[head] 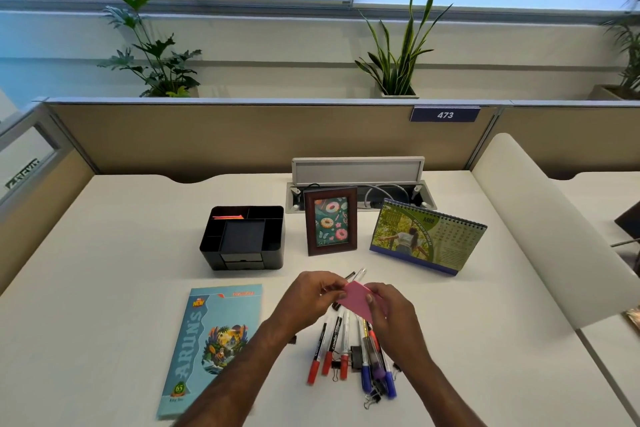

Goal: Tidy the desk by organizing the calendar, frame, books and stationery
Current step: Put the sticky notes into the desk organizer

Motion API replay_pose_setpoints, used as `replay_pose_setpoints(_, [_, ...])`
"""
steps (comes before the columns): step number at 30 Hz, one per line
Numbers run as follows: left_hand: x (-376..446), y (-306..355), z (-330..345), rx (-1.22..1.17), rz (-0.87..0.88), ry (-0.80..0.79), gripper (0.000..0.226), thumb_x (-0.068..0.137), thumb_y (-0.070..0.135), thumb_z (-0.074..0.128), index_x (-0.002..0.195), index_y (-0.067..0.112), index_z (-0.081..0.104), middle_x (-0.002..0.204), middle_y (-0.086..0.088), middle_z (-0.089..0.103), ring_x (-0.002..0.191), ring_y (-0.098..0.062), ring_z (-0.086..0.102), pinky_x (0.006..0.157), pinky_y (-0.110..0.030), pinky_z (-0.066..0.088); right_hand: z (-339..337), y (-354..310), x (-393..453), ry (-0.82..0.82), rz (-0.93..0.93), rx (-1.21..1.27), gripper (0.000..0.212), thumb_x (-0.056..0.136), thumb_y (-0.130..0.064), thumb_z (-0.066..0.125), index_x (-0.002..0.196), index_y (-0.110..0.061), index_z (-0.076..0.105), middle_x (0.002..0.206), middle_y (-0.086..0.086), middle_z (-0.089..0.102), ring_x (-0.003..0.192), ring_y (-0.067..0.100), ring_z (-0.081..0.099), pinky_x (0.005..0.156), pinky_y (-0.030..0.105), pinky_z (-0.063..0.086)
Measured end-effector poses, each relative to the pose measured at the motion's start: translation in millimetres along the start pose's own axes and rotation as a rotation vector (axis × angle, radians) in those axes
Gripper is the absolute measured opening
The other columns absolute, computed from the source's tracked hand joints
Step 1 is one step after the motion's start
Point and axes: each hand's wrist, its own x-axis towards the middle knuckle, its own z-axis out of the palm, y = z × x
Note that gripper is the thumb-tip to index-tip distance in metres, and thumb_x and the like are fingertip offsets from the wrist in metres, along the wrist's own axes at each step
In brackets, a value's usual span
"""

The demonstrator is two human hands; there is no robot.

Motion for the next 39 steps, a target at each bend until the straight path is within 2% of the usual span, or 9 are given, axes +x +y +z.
replay_pose_setpoints(6, [6.8,-20.7,-61.2,0.092,-0.032,0.21,0.02,0.091,0.012,0.067,0.109,0.018,0.075,0.095,0.015,0.071,0.086,0.005,0.064,0.082,-0.029,0.057,6.8,18.4,-8.5,-0.039,0.091,0.032,0.03,0.096,-0.019,0.055,0.126,-0.025,0.058,0.114,-0.011,0.063,0.1,0.001,0.06,0.088,0.029,0.052])
replay_pose_setpoints(14, [22.2,-44.7,-170.3,0.555,-0.114,0.718,0.017,0.092,0.011,0.066,0.104,0.014,0.077,0.097,-0.003,0.076,0.093,-0.026,0.064,0.069,-0.039,0.057,17.7,48.4,-33.2,-0.112,0.162,-0.004,0.029,0.097,-0.019,0.054,0.117,-0.039,0.05,0.108,-0.01,0.063,0.1,0.006,0.06,0.089,0.028,0.049])
replay_pose_setpoints(20, [38.1,-74.4,-198.4,0.735,-0.282,0.685,0.017,0.09,0.003,0.064,0.098,0.008,0.078,0.093,-0.008,0.075,0.091,-0.031,0.06,0.06,-0.04,0.053,25.0,61.4,-40.4,-0.128,0.19,-0.032,0.026,0.095,-0.024,0.057,0.12,-0.03,0.057,0.105,-0.015,0.062,0.1,0.004,0.06,0.092,0.031,0.049])
replay_pose_setpoints(23, [42.0,-87.8,-196.6,0.772,-0.359,0.621,0.021,0.088,-0.001,0.063,0.098,0.01,0.078,0.09,-0.008,0.074,0.088,-0.031,0.058,0.059,-0.039,0.05,27.1,65.1,-44.0,-0.145,0.199,-0.034,0.023,0.095,-0.028,0.057,0.116,-0.037,0.054,0.104,-0.016,0.063,0.099,0.002,0.059,0.092,0.031,0.049])
replay_pose_setpoints(29, [53.1,-98.7,-193.6,0.789,-0.389,0.56,0.029,0.085,-0.006,0.061,0.104,0.011,0.075,0.092,-0.01,0.072,0.088,-0.034,0.056,0.062,-0.04,0.05,23.4,63.8,-51.7,-0.151,0.205,-0.019,0.04,0.08,-0.069,0.033,0.108,-0.047,0.052,0.101,-0.019,0.062,0.097,0.001,0.058,0.086,0.022,0.046])
replay_pose_setpoints(32, [61.8,-97.1,-198.5,0.813,-0.381,0.574,0.028,0.083,-0.006,0.062,0.102,0.01,0.075,0.09,-0.011,0.071,0.088,-0.036,0.056,0.062,-0.041,0.049,20.3,62.6,-53.7,-0.147,0.206,-0.016,0.015,0.087,-0.059,0.042,0.101,-0.054,0.045,0.101,-0.017,0.062,0.097,0.0,0.057,0.086,0.026,0.048])
replay_pose_setpoints(34, [66.4,-96.9,-202.0,0.82,-0.382,0.579,0.027,0.083,-0.005,0.063,0.101,0.011,0.075,0.089,-0.01,0.071,0.089,-0.036,0.056,0.062,-0.041,0.049,19.3,65.1,-54.7,-0.156,0.226,-0.017,0.018,0.094,-0.042,0.055,0.101,-0.055,0.045,0.101,-0.016,0.062,0.099,0.004,0.058,0.087,0.032,0.051])
replay_pose_setpoints(36, [69.6,-101.0,-204.5,0.842,-0.389,0.559,0.025,0.082,-0.004,0.065,0.099,0.012,0.076,0.088,-0.009,0.071,0.09,-0.035,0.056,0.063,-0.04,0.047,18.1,66.5,-55.6,-0.152,0.236,-0.01,0.015,0.088,-0.06,0.052,0.1,-0.055,0.045,0.101,-0.016,0.062,0.099,0.006,0.058,0.085,0.031,0.051])
replay_pose_setpoints(39, [69.0,-111.6,-204.0,0.891,-0.431,0.499,0.025,0.085,-0.002,0.061,0.097,0.015,0.076,0.086,-0.008,0.07,0.091,-0.034,0.054,0.066,-0.039,0.046,18.9,71.3,-56.0,-0.123,0.242,0.025,0.06,0.064,-0.095,0.022,0.102,-0.055,0.045,0.1,-0.018,0.062,0.098,0.003,0.056,0.083,0.029,0.051])
